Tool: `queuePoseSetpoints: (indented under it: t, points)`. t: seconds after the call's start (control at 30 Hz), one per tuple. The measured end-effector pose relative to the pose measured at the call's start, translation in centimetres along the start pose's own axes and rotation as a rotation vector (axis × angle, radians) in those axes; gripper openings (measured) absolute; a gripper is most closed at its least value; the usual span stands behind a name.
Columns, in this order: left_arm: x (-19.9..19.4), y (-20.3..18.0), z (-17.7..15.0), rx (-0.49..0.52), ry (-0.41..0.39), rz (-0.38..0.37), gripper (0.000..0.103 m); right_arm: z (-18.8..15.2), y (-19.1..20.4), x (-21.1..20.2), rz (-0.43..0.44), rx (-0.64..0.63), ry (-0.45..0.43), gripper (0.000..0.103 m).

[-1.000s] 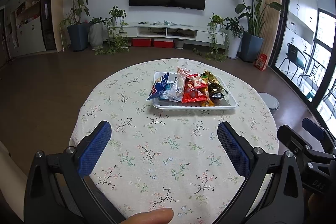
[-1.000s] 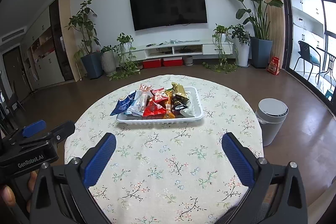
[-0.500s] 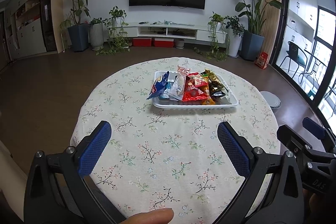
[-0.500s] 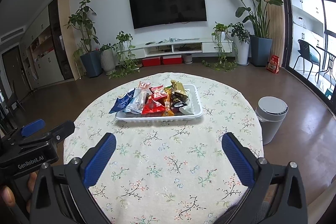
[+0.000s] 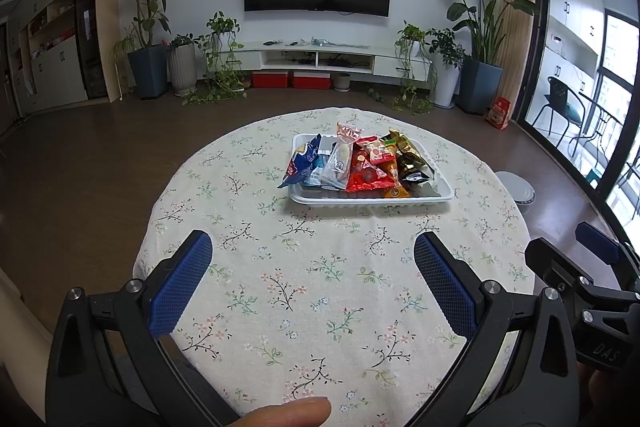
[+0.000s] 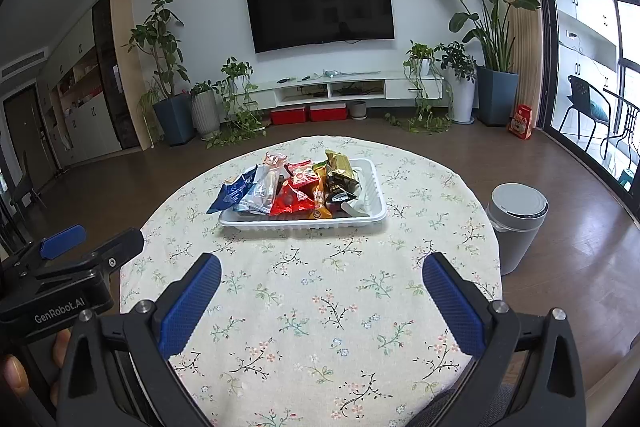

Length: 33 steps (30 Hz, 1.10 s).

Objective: Organize snacks

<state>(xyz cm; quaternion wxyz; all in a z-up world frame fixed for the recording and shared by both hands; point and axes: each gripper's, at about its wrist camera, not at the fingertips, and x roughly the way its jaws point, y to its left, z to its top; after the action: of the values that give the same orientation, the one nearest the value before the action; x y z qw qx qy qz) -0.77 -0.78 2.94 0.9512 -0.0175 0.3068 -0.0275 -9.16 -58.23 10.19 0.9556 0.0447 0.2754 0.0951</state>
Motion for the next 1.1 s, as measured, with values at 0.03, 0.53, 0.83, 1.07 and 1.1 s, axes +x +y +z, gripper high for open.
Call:
queuePoseSetpoints:
  t: [0.03, 0.53, 0.83, 1.07, 1.1]
  points:
    - [-0.10, -0.13, 0.02, 0.000, -0.001, -0.001, 0.103, 0.03, 0.00, 0.01, 0.000, 0.000, 0.001, 0.103]
    - [-0.12, -0.20, 0.02, 0.002, -0.002, 0.003, 0.103, 0.15, -0.05, -0.08, -0.001, 0.000, 0.004, 0.103]
    - [-0.05, -0.16, -0.11, 0.006, -0.003, 0.001, 0.103, 0.07, -0.14, -0.28, -0.001, 0.000, 0.008, 0.103]
    - [-0.11, -0.21, -0.10, 0.007, -0.004, 0.001, 0.103, 0.21, -0.09, -0.34, -0.001, 0.000, 0.009, 0.103]
    - [-0.05, -0.10, -0.13, 0.007, -0.004, 0.002, 0.103, 0.10, -0.17, -0.47, -0.001, -0.001, 0.010, 0.103]
